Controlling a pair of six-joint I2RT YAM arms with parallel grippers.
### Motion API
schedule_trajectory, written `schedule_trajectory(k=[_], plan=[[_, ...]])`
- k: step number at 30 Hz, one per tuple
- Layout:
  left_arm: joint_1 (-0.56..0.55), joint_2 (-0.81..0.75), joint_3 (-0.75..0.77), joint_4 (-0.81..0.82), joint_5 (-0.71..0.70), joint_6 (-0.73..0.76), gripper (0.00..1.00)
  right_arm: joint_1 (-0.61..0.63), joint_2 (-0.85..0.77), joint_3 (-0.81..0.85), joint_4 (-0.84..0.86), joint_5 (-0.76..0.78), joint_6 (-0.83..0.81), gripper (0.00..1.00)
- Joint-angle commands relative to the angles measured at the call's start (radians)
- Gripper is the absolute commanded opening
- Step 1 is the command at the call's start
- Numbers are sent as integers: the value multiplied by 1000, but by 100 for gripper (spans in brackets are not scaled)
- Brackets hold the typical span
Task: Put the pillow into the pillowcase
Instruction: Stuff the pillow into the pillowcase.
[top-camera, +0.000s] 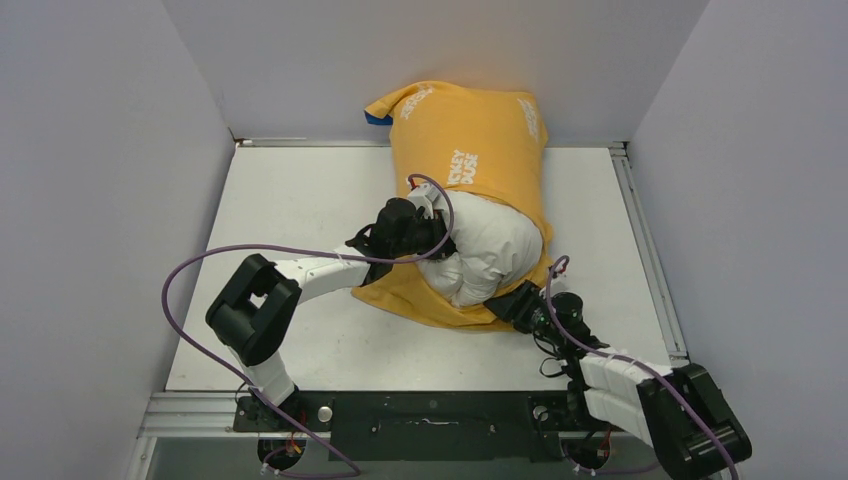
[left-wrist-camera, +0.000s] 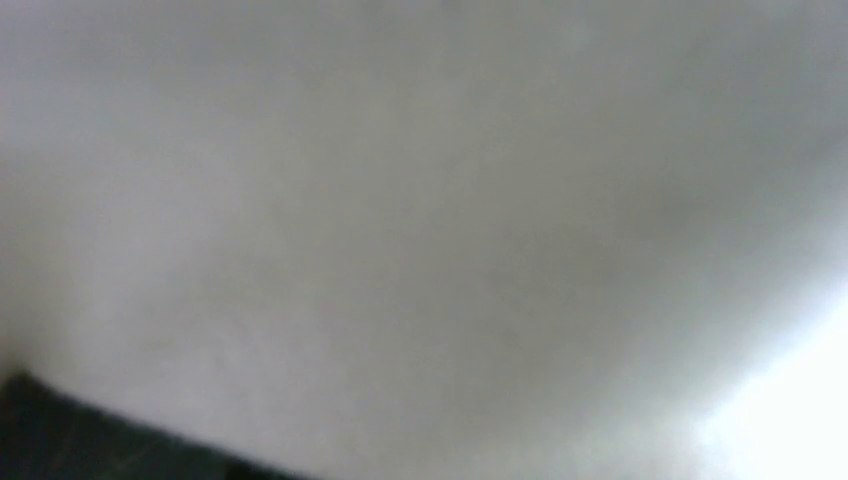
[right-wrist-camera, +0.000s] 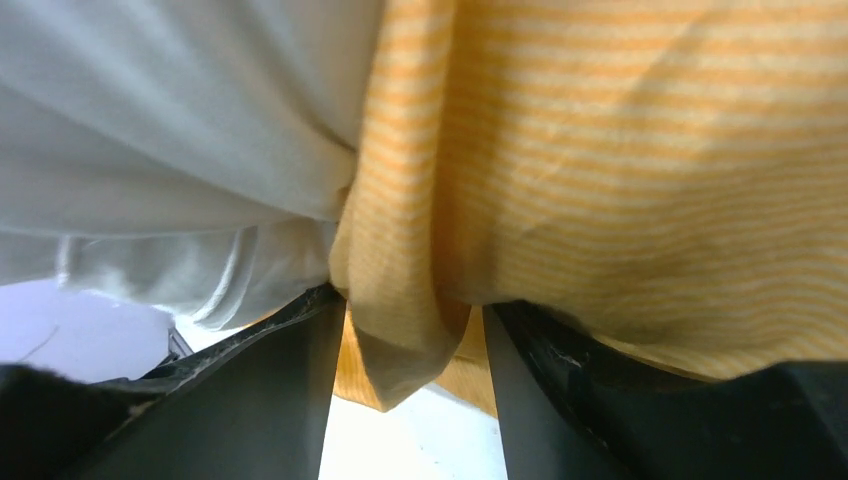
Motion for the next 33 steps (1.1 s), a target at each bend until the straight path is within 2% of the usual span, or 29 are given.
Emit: schedule_trajectory(k=[1,3,5,8,12,15,19,21,24,25,27,29,31,33], plan=[[27,-5,-7,25,-62,9,0,-9,119,51,152,34,-2,47],[27,-10,-10,31,-57,6,0,-18,193,58,167,73,1,38],[27,-18,-16,44,-50,2,0,-32,250,64,182,87,-3,25],[27,-37,-24,50,-55,9,0,-51,283,54,242,24,-10,6],[20,-61,-9,9,-110,52,0,-51,168,35,123,-51,-52,5],[-6,-64,21,-13,-164,102,0,-51,7,22,-68,-92,-103,5],[-34,-38,71,-45,-250,131,0,-52,-260,27,-433,-101,-163,5],[-35,-19,108,-107,-321,118,0,-48,-360,11,-504,-125,-128,6],[-41,-29,121,-173,-418,128,0,-47,-470,55,-659,-114,-108,31],[-43,-47,106,-178,-453,133,4,-47,-490,81,-701,-110,-114,41],[-44,-97,60,-182,-515,145,26,-47,-505,144,-781,-100,-154,63],[-44,-160,4,-202,-573,156,49,-47,-490,215,-845,-89,-197,78],[-43,-225,-31,-252,-597,167,63,-48,-465,286,-893,-77,-244,89],[-42,-290,-49,-349,-604,171,72,-48,-434,356,-931,-68,-287,97]])
